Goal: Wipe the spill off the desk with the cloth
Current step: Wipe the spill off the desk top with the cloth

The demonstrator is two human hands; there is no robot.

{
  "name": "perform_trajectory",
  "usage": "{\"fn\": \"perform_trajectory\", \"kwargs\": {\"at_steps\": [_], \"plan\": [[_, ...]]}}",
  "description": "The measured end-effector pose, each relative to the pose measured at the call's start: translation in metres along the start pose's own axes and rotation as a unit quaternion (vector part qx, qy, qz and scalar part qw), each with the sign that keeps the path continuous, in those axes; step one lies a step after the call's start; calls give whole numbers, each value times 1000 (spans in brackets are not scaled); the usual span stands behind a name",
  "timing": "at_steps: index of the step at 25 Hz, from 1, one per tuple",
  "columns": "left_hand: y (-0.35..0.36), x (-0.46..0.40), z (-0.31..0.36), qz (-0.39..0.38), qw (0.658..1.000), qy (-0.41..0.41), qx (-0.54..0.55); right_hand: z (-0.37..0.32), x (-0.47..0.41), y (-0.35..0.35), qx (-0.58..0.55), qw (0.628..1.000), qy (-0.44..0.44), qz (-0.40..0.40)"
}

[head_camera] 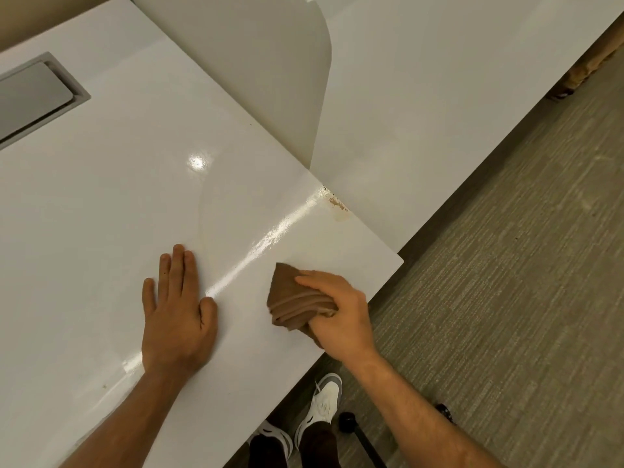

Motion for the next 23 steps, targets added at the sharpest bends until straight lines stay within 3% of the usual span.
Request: {"fn": "perform_trajectory", "kwargs": {"at_steps": [2,3,5,7,10,17,23], "plan": [[-1,0,1,-3,1000,-1,-1,8,-13,-25,-110,988,84,72],[-1,-1,1,-4,1000,-1,0,5,-22,-42,-115,982,78,128],[-2,-1,3,-7,1000,-3,1,-6,-38,-71,-78,972,37,220],[-4,0,3,-8,1000,-4,1,-8,-53,-76,-1,967,27,254],[-5,0,4,-6,1000,0,1,-1,-69,-54,141,963,38,225],[-4,-2,2,-1,1000,0,6,-14,-137,-37,95,975,4,198],[-4,-2,0,2,1000,1,12,-26,-140,-15,105,986,-122,41]]}}
Point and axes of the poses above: each hand's wrist, its own x-axis away from the middle knuckle, its own y-axis out of the palm, z = x × y, the point moved 8 cm from there along -x, towards the middle knuckle, and after that the axes turned 7 degrees about -x, right-handed, at the moved point
